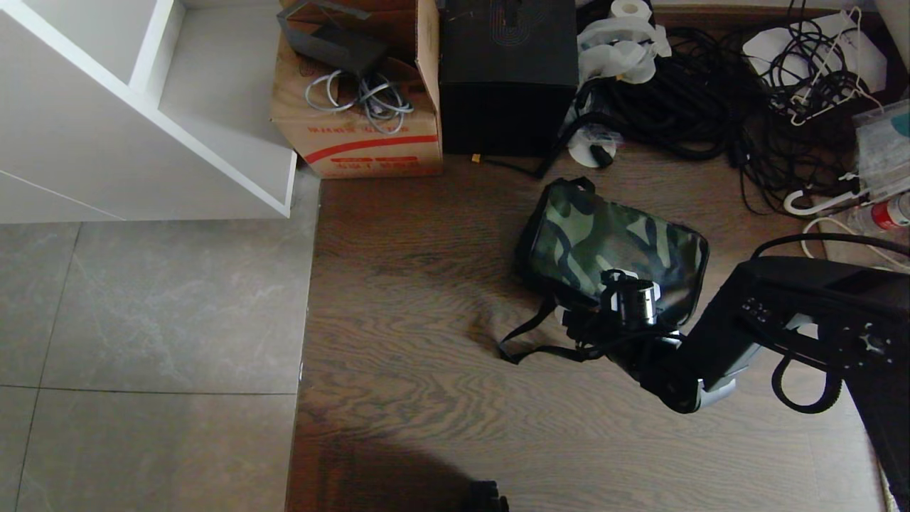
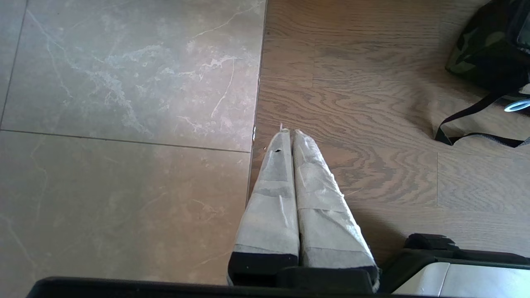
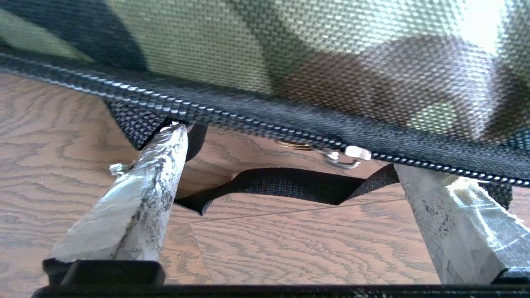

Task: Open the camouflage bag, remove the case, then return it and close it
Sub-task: Open the top of the storage box

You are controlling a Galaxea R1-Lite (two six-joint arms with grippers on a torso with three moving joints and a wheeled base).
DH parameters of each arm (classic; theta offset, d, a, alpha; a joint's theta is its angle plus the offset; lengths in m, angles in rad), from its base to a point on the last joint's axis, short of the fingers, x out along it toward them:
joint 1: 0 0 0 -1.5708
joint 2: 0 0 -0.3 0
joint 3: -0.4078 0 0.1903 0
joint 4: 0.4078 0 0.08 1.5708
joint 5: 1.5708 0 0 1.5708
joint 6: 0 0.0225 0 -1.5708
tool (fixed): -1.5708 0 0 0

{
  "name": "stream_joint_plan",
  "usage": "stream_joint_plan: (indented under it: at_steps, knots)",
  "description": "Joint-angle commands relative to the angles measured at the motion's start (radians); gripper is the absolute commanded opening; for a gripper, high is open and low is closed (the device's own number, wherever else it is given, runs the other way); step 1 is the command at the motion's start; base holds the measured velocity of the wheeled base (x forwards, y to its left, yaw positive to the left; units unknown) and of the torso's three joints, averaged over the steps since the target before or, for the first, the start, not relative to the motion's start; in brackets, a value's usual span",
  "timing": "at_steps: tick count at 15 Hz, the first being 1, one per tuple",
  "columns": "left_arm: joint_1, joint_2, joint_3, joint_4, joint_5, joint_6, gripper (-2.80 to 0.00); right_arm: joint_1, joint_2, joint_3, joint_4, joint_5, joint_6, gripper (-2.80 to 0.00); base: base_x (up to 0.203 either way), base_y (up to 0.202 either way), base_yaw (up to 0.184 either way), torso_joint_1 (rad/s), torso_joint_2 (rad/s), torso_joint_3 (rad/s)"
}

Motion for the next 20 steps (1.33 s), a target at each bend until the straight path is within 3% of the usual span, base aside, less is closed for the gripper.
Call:
stream_joint_plan:
  at_steps: [1, 14, 15, 20]
  knots:
    - [0.002, 0.000, 0.009, 0.000, 0.001, -0.001, -2.80, -0.003, -0.007, 0.005, -0.006, -0.003, -0.001, 0.00, 0.000, 0.000, 0.000, 0.000, 0.00, 0.000]
    - [0.001, 0.001, 0.009, 0.000, 0.001, -0.001, -2.80, -0.026, -0.002, 0.000, 0.012, -0.003, -0.038, 0.00, 0.000, 0.000, 0.000, 0.000, 0.00, 0.000]
    - [0.000, 0.000, 0.009, 0.000, 0.001, -0.001, -2.80, -0.032, 0.002, -0.001, 0.012, -0.004, -0.036, -2.80, 0.000, 0.000, 0.000, 0.000, 0.00, 0.000]
    - [0.000, 0.000, 0.009, 0.000, 0.001, -0.001, -2.80, -0.029, 0.010, -0.013, 0.011, -0.003, -0.038, -2.80, 0.000, 0.000, 0.000, 0.000, 0.00, 0.000]
